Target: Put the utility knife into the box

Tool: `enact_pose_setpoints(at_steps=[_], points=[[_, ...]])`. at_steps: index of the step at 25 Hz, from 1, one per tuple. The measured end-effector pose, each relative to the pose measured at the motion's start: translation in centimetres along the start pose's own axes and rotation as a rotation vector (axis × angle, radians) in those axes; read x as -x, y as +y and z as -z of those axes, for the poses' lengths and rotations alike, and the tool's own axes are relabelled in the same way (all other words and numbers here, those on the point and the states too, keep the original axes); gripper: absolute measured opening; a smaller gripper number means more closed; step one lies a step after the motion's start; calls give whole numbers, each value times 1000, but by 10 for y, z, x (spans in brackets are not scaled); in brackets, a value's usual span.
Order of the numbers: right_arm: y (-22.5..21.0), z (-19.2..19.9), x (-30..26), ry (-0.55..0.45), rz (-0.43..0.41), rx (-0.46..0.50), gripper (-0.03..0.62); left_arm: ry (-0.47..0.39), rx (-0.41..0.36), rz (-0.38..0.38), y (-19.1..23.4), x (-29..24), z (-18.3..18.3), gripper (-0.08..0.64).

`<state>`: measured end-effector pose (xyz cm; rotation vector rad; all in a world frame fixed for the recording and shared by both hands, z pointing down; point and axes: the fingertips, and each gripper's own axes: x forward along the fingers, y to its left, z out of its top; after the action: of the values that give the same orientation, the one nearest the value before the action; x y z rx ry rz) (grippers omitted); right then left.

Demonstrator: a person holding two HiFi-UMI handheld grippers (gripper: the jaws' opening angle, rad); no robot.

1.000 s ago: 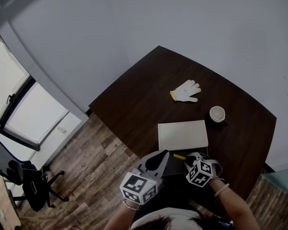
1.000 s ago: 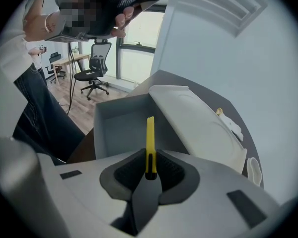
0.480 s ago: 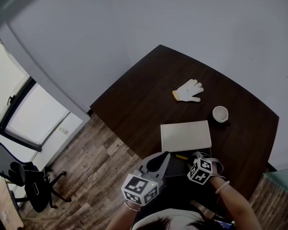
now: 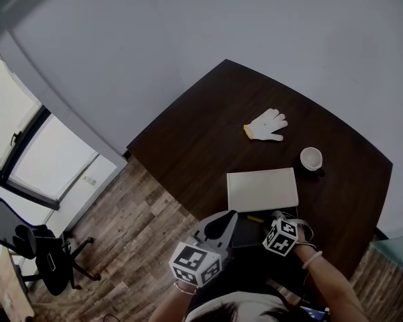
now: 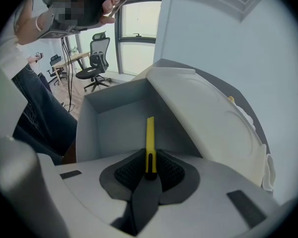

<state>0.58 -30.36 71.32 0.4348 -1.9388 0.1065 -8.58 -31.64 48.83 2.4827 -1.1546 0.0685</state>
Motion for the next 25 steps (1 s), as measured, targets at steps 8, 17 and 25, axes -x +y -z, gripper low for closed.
enact_pose_setpoints(at_steps=[8,17,25], points=[[-2,0,2,-16,-6,-29,97,1,2,-8,-1,-2,2,17],[-6,-7,20,-101,59,-143,100,-7,7,-32,-5,3,1,17],[-9,-15,52,-230,141,-300,84,-14,-6,-44,-18,9,-1,17]])
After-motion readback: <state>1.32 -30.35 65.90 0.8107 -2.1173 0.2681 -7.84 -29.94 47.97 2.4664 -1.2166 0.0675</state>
